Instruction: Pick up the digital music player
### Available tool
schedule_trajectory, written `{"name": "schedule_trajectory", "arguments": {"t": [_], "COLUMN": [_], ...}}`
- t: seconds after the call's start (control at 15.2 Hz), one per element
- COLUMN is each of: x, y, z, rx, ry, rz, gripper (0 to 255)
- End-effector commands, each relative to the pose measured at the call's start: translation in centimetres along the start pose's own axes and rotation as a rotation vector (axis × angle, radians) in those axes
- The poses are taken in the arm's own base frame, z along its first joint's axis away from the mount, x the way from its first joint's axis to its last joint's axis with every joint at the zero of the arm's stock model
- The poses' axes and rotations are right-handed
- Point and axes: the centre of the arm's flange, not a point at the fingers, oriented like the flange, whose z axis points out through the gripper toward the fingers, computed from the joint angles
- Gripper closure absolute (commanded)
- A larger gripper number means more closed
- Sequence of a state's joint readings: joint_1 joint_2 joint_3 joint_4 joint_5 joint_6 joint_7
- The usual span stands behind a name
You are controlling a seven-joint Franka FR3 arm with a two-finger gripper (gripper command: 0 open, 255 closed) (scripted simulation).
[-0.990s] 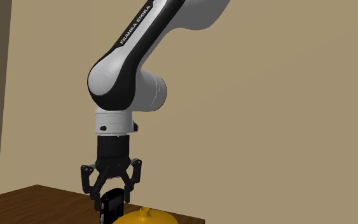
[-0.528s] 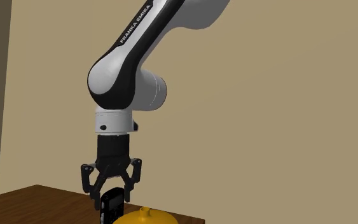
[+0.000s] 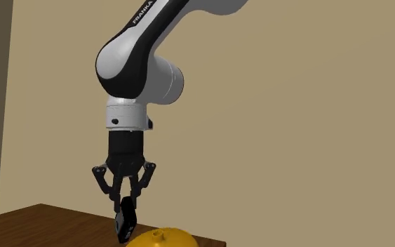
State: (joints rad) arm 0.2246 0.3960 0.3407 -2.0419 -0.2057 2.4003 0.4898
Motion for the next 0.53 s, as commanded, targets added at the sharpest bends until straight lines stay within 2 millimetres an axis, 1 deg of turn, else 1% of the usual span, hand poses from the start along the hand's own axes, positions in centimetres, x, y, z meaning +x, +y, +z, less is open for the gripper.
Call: {"name": "schedule_trajectory", "arguments": {"t": [0.0,0.33,0.46], "x": [0.0,0.0,0.0], "y": [0.0,0.0,0.0], "z": [-1.0,-3.6,-3.7], "rx": [0.000,0.000,0.000], "ry": [0.000,0.000,0.000], "rz": [0.000,0.000,0.000], "gripper": [255,255,255]}}
